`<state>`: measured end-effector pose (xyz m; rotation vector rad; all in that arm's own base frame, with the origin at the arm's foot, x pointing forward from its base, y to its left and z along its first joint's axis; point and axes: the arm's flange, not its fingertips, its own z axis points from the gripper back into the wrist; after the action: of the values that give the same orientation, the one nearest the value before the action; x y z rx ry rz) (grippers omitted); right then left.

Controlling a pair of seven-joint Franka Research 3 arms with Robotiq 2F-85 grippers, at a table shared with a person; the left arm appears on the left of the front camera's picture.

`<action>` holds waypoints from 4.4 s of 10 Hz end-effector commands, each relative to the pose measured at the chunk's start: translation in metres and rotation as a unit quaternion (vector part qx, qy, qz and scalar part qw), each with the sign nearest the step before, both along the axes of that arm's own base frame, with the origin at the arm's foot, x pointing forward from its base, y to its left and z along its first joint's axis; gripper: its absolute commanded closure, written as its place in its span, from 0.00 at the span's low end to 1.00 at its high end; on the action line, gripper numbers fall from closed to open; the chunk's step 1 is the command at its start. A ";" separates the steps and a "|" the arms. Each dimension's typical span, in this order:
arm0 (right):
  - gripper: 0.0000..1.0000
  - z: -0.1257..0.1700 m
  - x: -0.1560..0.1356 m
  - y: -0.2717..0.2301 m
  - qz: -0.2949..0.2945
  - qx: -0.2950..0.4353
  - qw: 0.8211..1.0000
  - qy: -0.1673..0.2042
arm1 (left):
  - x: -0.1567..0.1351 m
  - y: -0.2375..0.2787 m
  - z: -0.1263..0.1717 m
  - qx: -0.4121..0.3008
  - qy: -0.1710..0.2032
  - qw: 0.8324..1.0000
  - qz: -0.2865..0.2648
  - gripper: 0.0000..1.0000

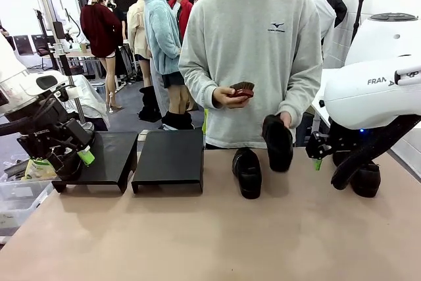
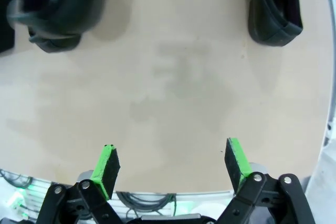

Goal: Organize the shoes by placing them on the stand.
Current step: Pick up one Shoe and place it in the middle of the table.

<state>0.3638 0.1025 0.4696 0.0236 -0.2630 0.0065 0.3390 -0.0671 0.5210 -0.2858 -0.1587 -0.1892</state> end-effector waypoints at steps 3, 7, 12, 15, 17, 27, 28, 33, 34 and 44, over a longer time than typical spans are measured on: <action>0.00 0.017 0.064 -0.040 -0.014 0.042 0.999 0.006 | -0.001 0.001 0.001 -0.008 0.000 1.000 -0.005 0.00; 0.00 0.004 0.144 -0.074 -0.043 0.028 0.996 0.072 | -0.001 0.001 0.001 -0.008 0.000 1.000 -0.005 0.00; 0.00 -0.005 0.144 -0.076 -0.048 0.033 0.996 0.064 | -0.001 0.001 0.001 -0.008 0.000 1.000 -0.005 0.00; 0.00 -0.031 0.164 -0.082 0.009 0.035 0.998 0.046 | -0.001 0.001 0.001 -0.008 0.000 1.000 -0.005 0.00; 0.00 -0.048 0.178 -0.098 0.015 0.053 0.998 0.039 | -0.001 0.001 0.001 -0.008 0.000 1.000 -0.005 0.00; 0.00 -0.096 0.223 -0.118 -0.014 0.016 0.991 0.132 | -0.001 0.001 0.001 -0.008 0.000 1.000 -0.005 0.00; 0.00 -0.102 0.224 -0.116 -0.010 0.016 0.990 0.141 | -0.001 0.001 0.001 -0.008 0.000 1.000 -0.005 0.00; 0.34 -0.118 0.226 -0.106 -0.006 -0.004 0.987 0.158 | -0.001 0.001 0.001 -0.008 0.000 1.000 -0.005 0.00; 0.51 -0.118 0.225 -0.106 -0.006 -0.005 0.987 0.157 | -0.001 0.001 0.001 -0.008 0.000 1.000 -0.005 0.00; 1.00 -0.109 0.222 -0.103 -0.051 -0.023 0.982 0.178 | -0.001 0.001 0.001 -0.008 0.000 1.000 -0.005 0.00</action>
<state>0.5832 -0.0084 0.3501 -0.0020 0.0546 -0.0513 0.3389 -0.0670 0.5213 -0.2840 -0.1596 -0.1881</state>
